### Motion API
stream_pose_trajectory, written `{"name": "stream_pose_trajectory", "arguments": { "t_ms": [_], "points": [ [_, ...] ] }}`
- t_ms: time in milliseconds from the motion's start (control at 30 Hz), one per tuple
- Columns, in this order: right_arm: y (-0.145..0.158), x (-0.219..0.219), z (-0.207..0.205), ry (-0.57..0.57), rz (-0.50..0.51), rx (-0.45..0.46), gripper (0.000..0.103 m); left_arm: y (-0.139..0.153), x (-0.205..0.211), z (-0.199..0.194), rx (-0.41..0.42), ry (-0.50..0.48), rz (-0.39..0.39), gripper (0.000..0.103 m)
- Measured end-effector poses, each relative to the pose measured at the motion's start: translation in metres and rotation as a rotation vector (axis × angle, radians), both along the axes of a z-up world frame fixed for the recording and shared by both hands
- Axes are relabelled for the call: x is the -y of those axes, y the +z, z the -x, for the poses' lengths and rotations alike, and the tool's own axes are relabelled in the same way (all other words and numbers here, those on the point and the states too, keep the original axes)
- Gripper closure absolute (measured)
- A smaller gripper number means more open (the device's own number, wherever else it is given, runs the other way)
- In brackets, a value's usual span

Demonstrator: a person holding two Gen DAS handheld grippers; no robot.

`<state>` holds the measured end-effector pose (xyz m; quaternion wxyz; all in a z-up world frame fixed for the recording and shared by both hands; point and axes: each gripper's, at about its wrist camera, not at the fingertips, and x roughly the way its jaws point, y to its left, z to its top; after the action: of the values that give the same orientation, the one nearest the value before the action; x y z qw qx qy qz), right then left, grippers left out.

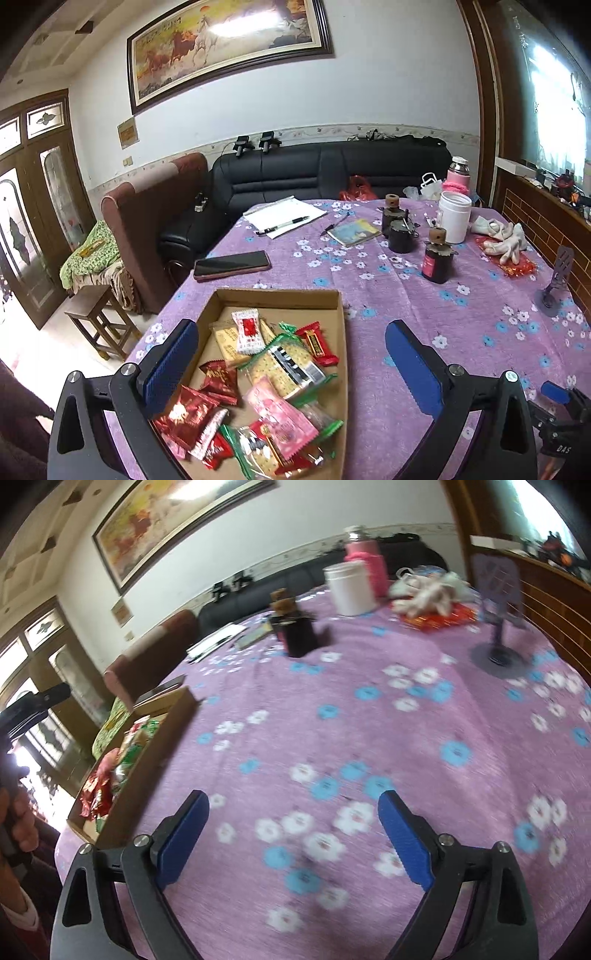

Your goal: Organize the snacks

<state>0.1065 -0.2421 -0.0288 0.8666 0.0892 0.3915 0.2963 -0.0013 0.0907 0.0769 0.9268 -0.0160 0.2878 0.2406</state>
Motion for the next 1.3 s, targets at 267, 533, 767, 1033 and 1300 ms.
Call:
{"name": "stream_pose_trajectory", "arguments": {
  "t_ms": [267,533,767,1033,1300],
  "points": [
    [0.002,0.011,0.005,-0.019,-0.023,0.023,0.008,-0.003,0.01,0.009,-0.04,0.042,-0.031,0.001],
    [0.006,0.009,0.011,-0.024,-0.024,0.055,0.006,0.0,0.013,0.033,-0.008,0.061,-0.028,0.001],
    [0.016,-0.018,0.026,0.067,-0.056,0.057,0.006,0.005,0.014,0.059,0.02,0.082,-0.067,0.001],
    [0.037,-0.079,0.055,0.23,-0.03,0.099,0.005,0.01,-0.003,0.093,0.043,0.14,-0.07,0.001],
    [0.056,-0.176,0.092,0.488,0.043,0.164,0.001,0.008,-0.044,0.134,0.1,0.161,0.066,0.001]
  ]
}}
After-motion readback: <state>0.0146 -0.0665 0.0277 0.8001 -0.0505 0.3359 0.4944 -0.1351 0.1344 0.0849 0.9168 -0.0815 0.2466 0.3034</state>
